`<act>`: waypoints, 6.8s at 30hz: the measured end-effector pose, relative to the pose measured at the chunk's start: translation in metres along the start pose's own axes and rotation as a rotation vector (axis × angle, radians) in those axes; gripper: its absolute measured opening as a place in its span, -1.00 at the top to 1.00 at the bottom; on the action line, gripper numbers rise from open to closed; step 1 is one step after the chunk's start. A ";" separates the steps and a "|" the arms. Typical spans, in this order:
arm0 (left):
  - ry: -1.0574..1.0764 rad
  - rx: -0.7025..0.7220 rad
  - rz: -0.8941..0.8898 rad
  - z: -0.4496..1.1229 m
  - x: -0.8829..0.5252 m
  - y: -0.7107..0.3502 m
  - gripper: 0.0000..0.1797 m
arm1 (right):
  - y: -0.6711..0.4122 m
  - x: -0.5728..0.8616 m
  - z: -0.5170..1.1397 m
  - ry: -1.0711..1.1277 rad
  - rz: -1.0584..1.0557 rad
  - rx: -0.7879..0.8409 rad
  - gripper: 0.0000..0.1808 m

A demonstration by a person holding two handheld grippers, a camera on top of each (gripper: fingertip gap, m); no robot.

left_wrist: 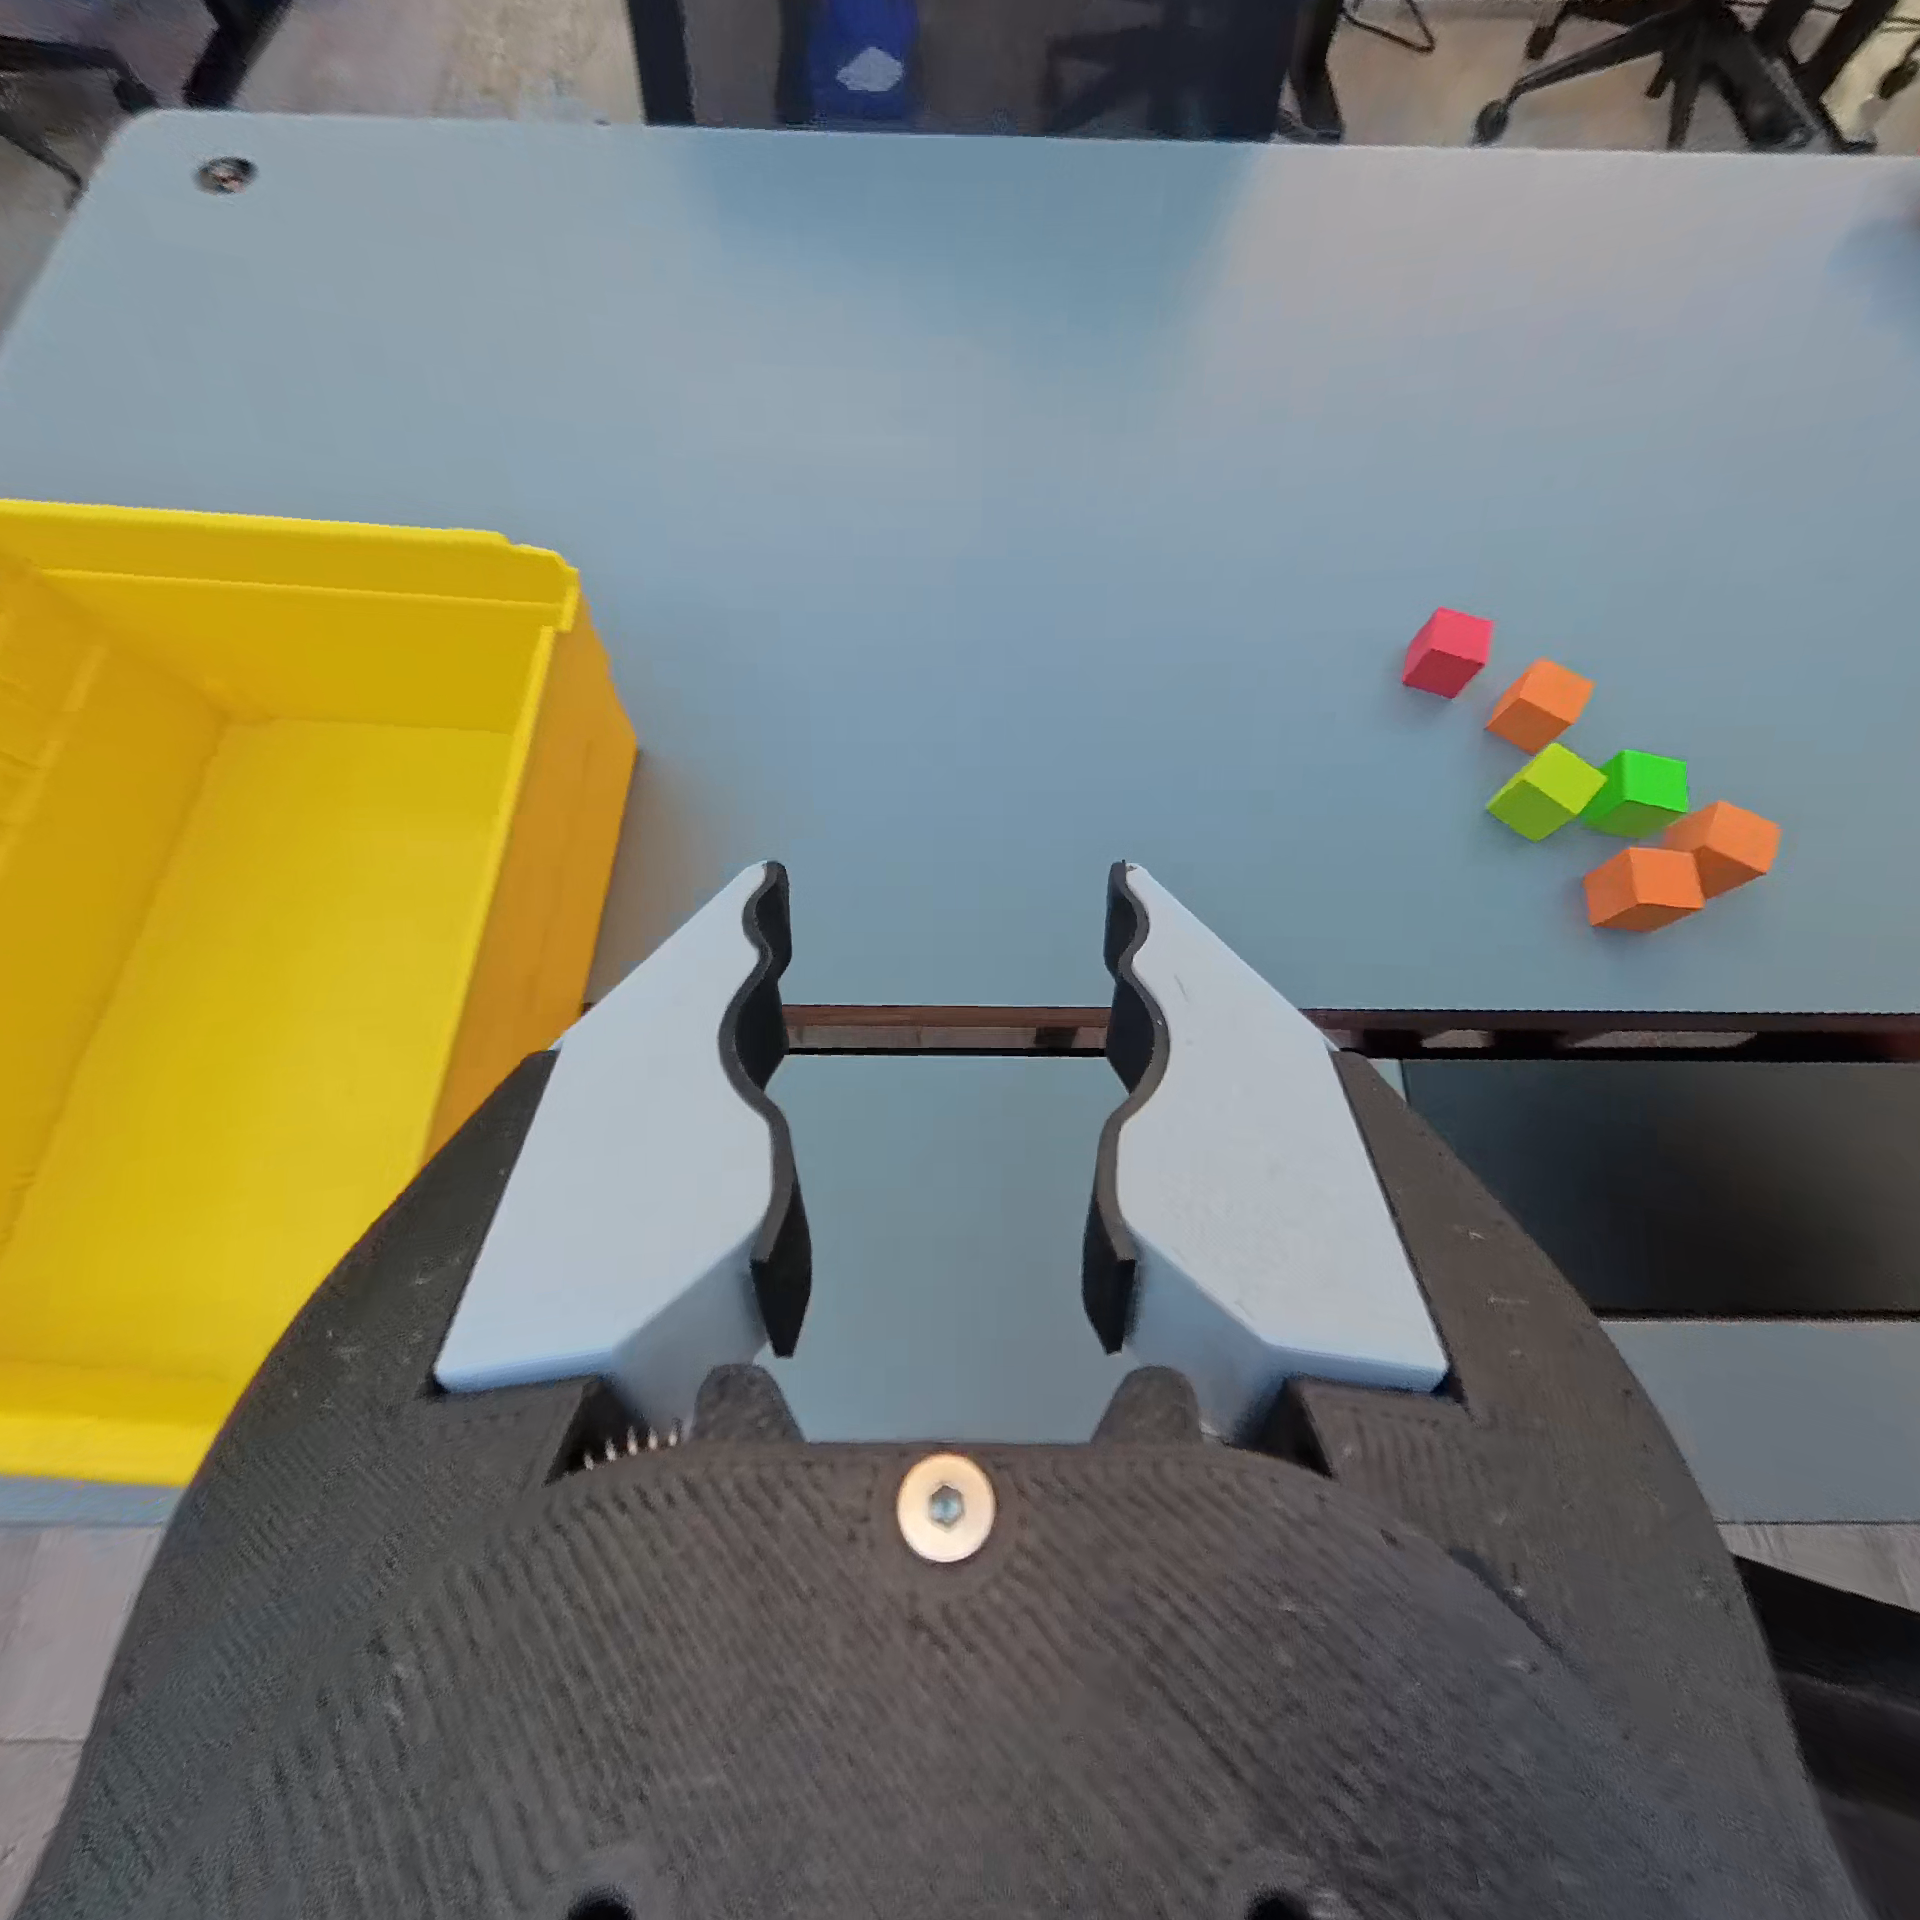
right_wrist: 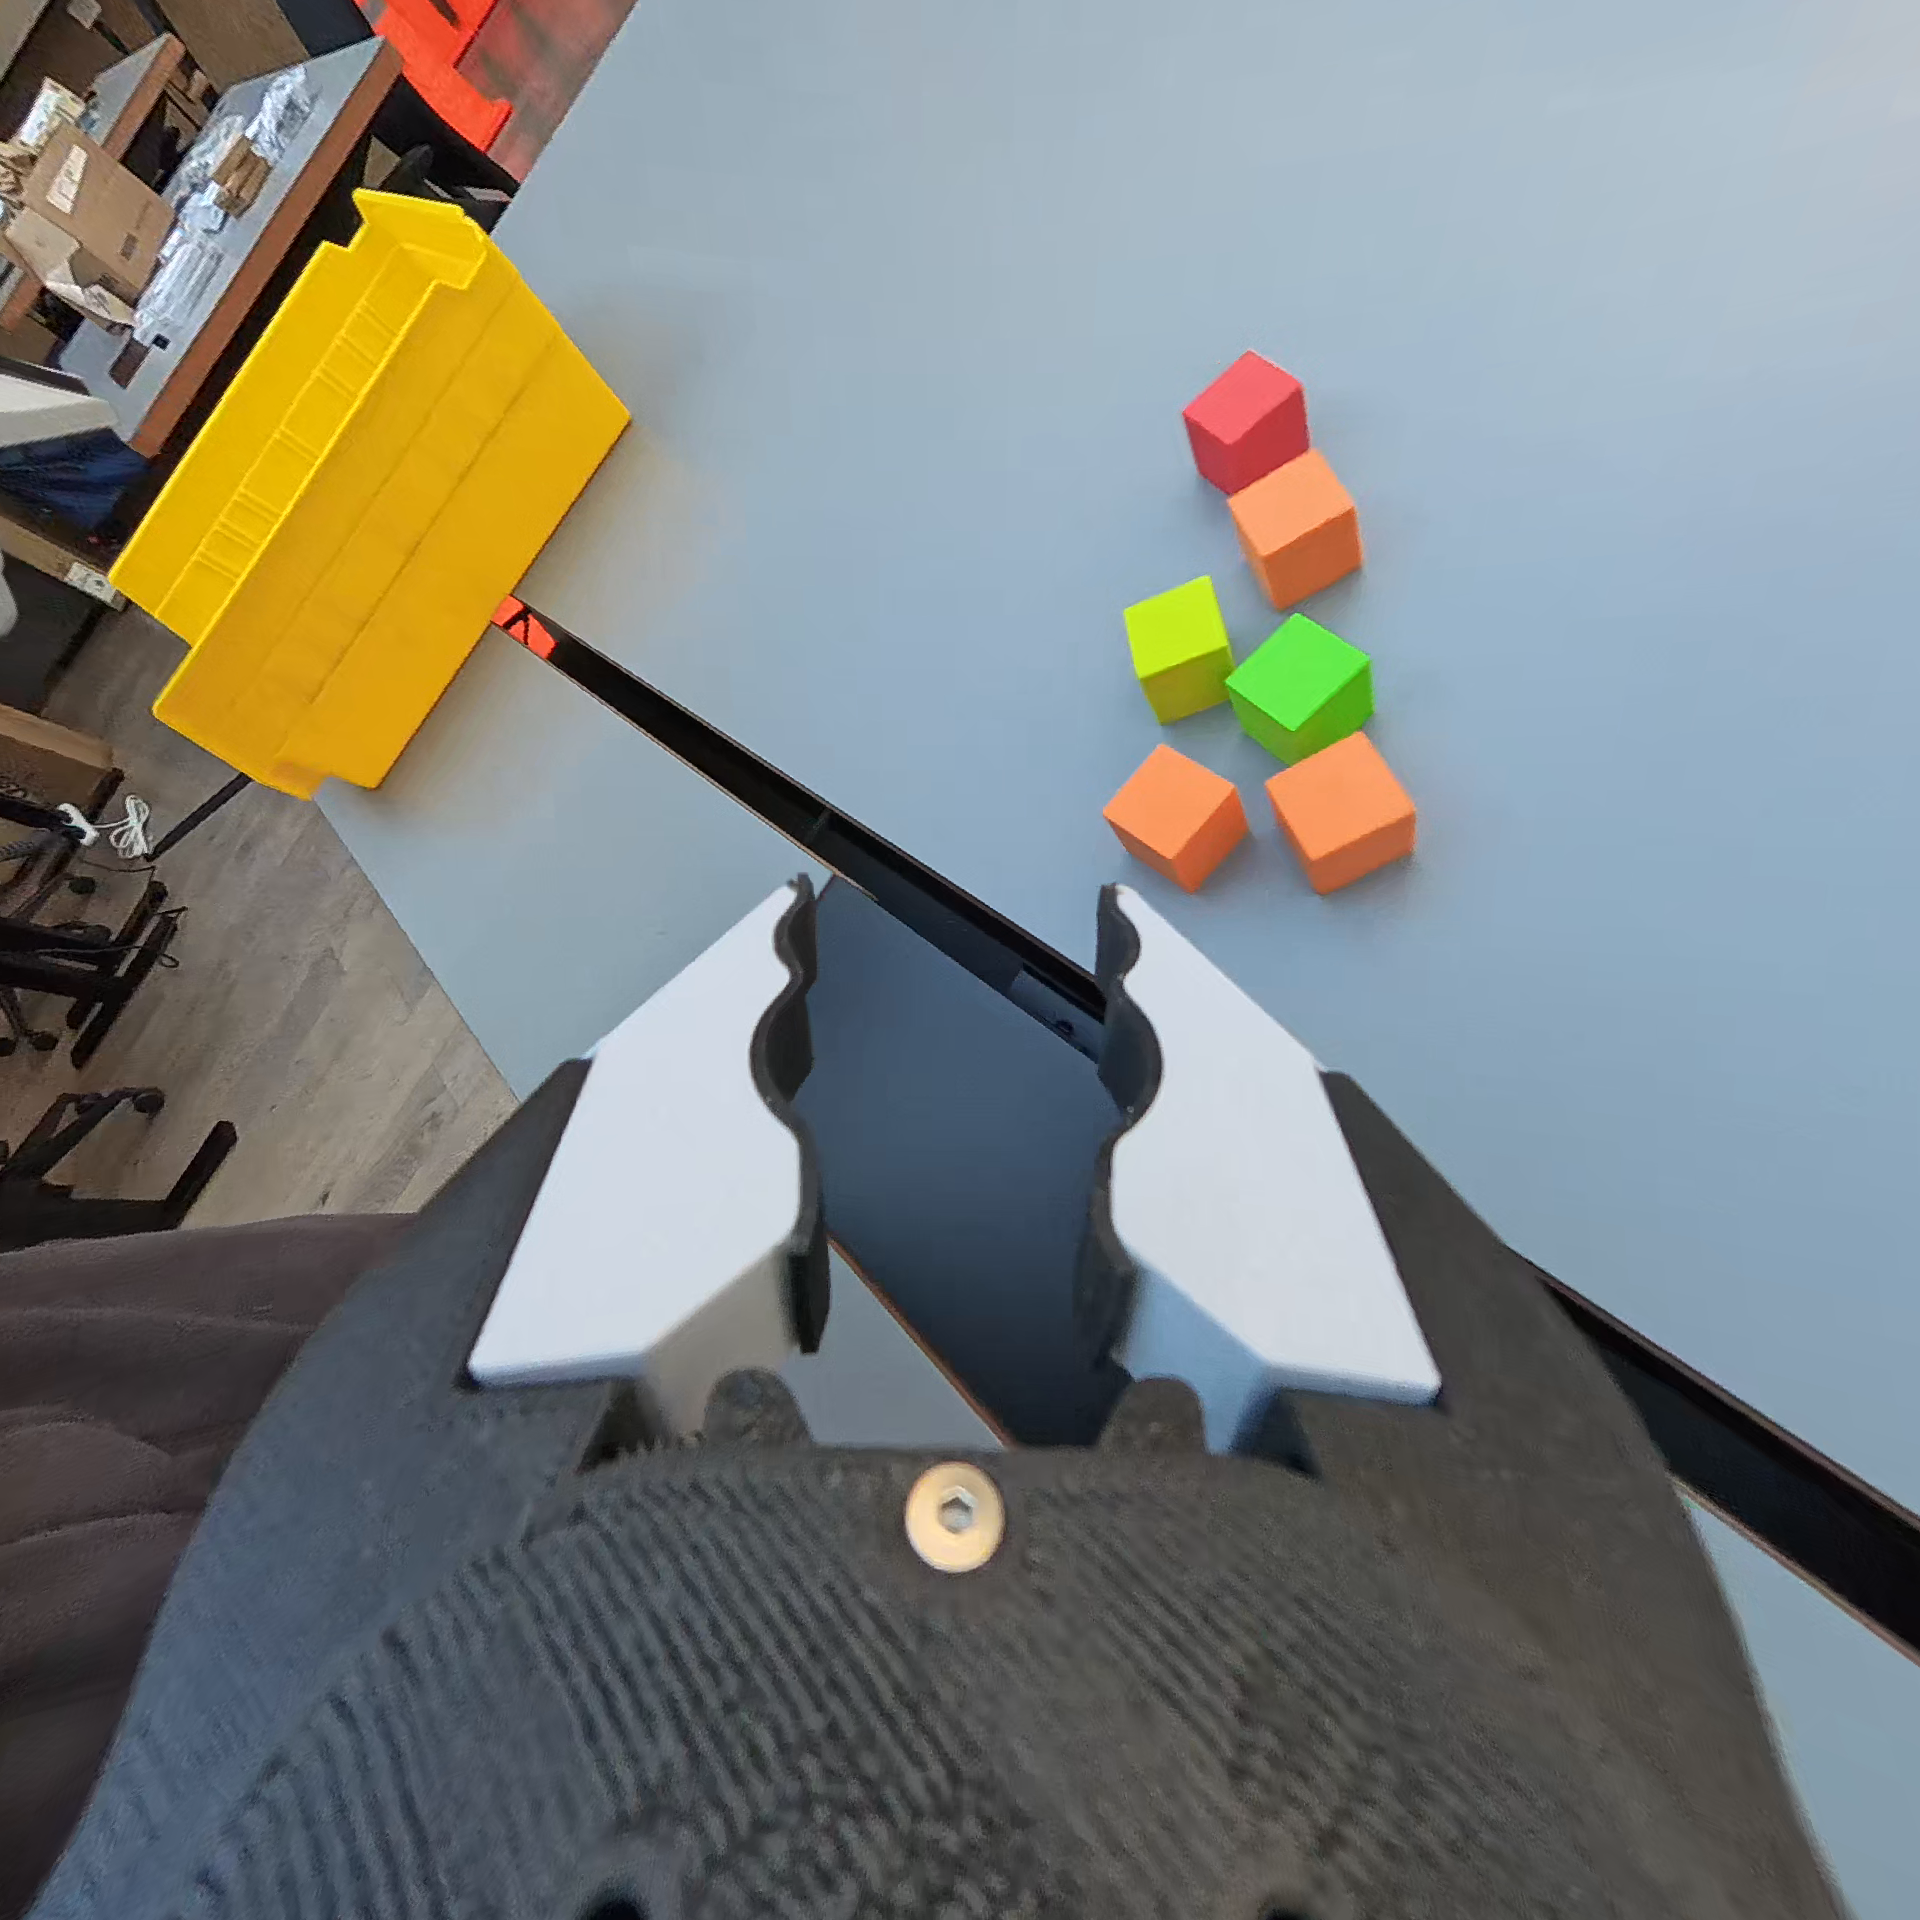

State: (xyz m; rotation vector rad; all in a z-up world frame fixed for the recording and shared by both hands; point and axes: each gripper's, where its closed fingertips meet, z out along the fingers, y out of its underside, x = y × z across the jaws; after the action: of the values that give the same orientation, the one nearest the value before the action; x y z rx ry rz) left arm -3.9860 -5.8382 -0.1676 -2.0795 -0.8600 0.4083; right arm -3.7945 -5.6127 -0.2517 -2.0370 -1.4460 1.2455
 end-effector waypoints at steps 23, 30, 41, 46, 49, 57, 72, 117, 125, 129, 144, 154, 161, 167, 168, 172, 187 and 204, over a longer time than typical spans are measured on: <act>0.112 -0.449 0.129 0.068 -0.356 0.087 0.07 | -0.021 -0.169 0.108 0.260 0.102 0.097 0.45; 0.274 -0.699 0.193 0.087 -0.335 0.127 0.92 | -0.019 -0.167 0.065 0.341 0.326 0.291 0.47; 0.358 -0.690 0.112 0.090 -0.329 0.130 0.60 | -0.022 -0.183 0.092 0.320 0.251 0.196 0.48; 0.384 -0.664 0.159 0.090 -0.322 0.132 0.74 | -0.027 -0.178 0.088 0.324 0.210 0.178 0.48; 0.361 -0.649 0.120 0.090 -0.310 0.132 0.76 | -0.025 -0.169 0.080 0.320 0.228 0.194 0.49; 0.271 -0.597 0.119 0.092 -0.253 0.115 0.80 | -0.025 -0.123 0.069 0.260 0.234 0.175 0.51; 0.251 -0.607 -0.090 0.110 -0.093 0.089 0.82 | -0.029 0.006 0.049 0.272 -0.023 0.027 0.38; 0.234 -0.636 -0.090 0.134 -0.020 0.103 0.74 | -0.113 -0.111 0.127 -0.171 -0.424 0.053 0.27; 0.232 -0.616 -0.068 0.132 -0.023 0.103 0.77 | -0.073 -0.004 0.086 0.112 -0.233 0.049 0.09; 0.217 -0.599 -0.070 0.128 -0.032 0.104 0.79 | -0.014 0.054 0.065 0.244 -0.166 -0.072 -0.02; 0.179 -0.626 -0.129 0.114 -0.053 0.114 0.78 | -0.050 0.029 0.091 0.186 -0.308 -0.057 0.73; 0.171 -0.619 -0.146 0.108 -0.056 0.120 0.77 | -0.026 0.084 0.116 0.354 -0.180 -0.133 -0.09; 0.173 -0.617 -0.147 0.107 -0.057 0.122 0.77 | -0.035 0.092 0.119 0.344 -0.107 -0.057 0.68; 0.179 -0.614 -0.152 0.107 -0.057 0.122 0.76 | -0.054 0.008 0.118 0.033 -0.283 -0.020 0.67; 0.180 -0.613 -0.154 0.107 -0.057 0.122 0.76 | -0.049 -0.007 0.120 -0.007 -0.324 -0.039 0.67; 0.183 -0.610 -0.157 0.107 -0.056 0.122 0.76 | -0.031 -0.033 0.133 -0.067 -0.412 -0.081 0.67; 0.199 -0.605 -0.161 0.106 -0.056 0.122 0.75 | -0.009 -0.030 0.162 -0.077 -0.456 -0.210 0.40; 0.293 -0.604 -0.226 0.104 -0.047 0.120 0.55 | -0.081 -0.045 0.134 -0.024 -0.367 -0.038 0.38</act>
State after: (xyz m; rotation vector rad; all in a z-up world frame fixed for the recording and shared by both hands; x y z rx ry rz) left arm -4.0247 -5.8623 -0.3267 -2.4568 -1.1150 -0.3156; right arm -3.9539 -5.6454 -0.2488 -1.6802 -1.7667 1.0963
